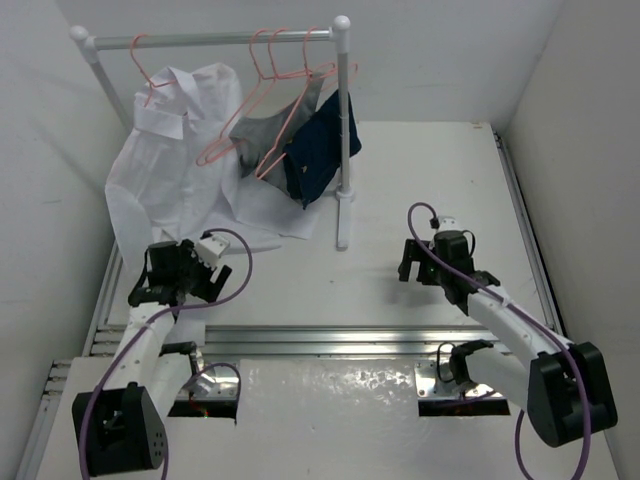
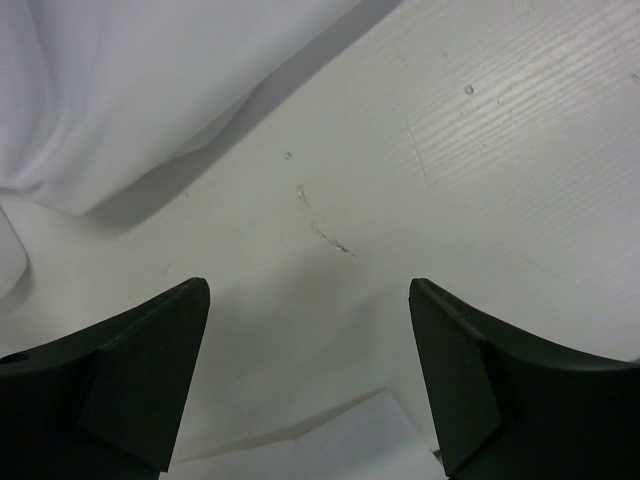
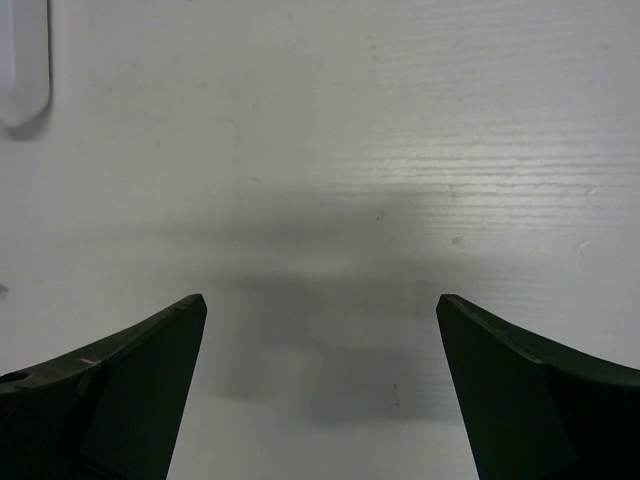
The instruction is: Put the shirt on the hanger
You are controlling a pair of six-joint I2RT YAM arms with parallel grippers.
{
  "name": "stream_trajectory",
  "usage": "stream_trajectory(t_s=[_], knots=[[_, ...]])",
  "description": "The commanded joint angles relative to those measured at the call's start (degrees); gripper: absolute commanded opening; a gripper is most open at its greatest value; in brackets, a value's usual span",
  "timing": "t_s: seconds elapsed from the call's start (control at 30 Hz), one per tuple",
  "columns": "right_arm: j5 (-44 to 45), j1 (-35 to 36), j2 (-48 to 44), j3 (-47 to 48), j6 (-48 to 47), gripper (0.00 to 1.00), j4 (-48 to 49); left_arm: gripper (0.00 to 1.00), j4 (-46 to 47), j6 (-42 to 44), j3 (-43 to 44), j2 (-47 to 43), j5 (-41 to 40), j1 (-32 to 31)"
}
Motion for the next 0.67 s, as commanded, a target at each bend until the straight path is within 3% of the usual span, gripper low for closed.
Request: stream_trajectory(t_s=[0.0,0.23,0.63], knots=[[5.71,-0.13,-0.87,0.57,6.69,0.99,4.96,0.80,7.39,0.84,0.06,-0.40,1.76,-0.23],[7.31,-0.13,3.27,5.05,5.66,0.99,-1.54,0.80,7.48,0.66,0.15,0.04,1.32,-0.31],[1.51,-0.13,-2.34,-0.65,3.29,0.99,6.35,0.80,7.30,0.57,0.15,0.04,1.32,-0.23]])
